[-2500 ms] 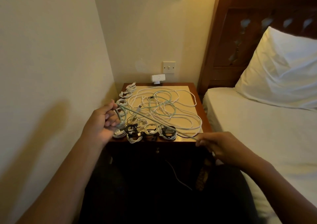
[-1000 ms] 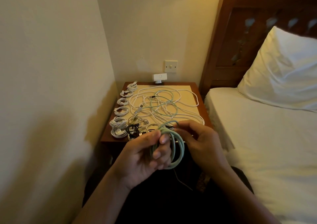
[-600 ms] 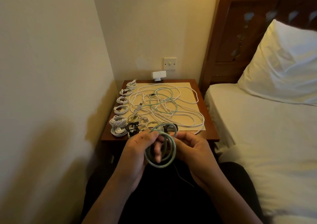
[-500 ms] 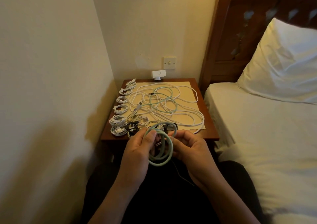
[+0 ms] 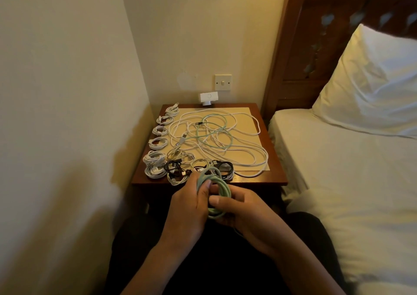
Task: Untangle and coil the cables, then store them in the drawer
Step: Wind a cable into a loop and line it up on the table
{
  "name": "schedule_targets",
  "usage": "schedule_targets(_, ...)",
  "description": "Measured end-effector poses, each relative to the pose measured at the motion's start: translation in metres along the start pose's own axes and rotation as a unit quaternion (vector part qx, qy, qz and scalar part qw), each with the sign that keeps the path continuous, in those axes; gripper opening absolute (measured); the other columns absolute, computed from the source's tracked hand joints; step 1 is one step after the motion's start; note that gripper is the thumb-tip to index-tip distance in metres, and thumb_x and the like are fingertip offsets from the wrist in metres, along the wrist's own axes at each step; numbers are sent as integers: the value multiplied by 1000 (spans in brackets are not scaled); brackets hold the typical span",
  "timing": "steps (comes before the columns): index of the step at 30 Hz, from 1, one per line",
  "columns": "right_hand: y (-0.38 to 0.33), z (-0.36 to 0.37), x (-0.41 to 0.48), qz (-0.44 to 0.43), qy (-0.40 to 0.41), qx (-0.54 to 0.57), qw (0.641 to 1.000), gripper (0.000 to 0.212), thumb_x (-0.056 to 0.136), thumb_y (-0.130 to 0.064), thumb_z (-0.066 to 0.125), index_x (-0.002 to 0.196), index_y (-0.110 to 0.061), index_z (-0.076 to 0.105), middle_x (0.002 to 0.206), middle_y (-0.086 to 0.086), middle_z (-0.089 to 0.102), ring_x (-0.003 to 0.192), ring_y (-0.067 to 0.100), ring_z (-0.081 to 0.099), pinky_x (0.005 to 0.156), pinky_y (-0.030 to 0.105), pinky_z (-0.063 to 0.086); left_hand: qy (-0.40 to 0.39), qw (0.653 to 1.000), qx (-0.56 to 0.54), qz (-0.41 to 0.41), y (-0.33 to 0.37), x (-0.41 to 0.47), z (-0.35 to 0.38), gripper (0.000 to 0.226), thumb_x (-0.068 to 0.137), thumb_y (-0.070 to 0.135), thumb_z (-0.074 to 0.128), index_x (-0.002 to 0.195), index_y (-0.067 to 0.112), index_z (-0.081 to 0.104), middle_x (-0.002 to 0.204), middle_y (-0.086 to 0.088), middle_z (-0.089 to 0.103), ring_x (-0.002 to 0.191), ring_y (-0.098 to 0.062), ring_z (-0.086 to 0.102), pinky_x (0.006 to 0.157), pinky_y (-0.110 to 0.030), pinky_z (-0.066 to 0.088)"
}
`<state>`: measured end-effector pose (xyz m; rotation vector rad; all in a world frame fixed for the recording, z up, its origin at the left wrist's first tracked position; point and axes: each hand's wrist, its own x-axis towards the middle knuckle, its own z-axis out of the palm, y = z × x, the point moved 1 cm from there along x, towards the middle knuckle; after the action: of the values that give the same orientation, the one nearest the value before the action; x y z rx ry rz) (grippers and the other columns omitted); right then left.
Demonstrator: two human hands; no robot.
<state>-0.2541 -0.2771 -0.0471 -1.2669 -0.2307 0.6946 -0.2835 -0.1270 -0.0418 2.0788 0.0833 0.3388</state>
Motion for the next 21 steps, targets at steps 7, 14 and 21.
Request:
schedule_targets(7, -4, 7, -6, -94, 133, -474, 865, 23, 107, -27, 49, 123, -36, 62, 93, -10, 68, 83, 6, 66, 77, 28, 58, 37, 995, 83, 36, -12, 14, -13, 12, 105, 25, 51, 110, 21, 61, 88, 10, 66, 84, 5, 62, 64, -9, 44)
schedule_targets(14, -21, -48, -23, -179, 178, -536, 806, 25, 106, -37, 45, 94, -32, 66, 85, -16, 65, 82, 4, 60, 72, 32, 51, 30, 996, 84, -22, -33, 40, -59, 18, 104, 35, 53, 103, 28, 69, 90, 14, 70, 87, -1, 63, 75, -30, 51)
schedule_targets(21, -6, -51, -15, -178, 194, -605, 751, 28, 100, -29, 60, 126, -29, 71, 109, -14, 57, 100, 3, 49, 84, 25, 48, -39, 940, -314, -129, 11, 17, -23, 20, 105, 22, 50, 102, 13, 67, 79, 1, 66, 67, -8, 62, 54, -21, 50)
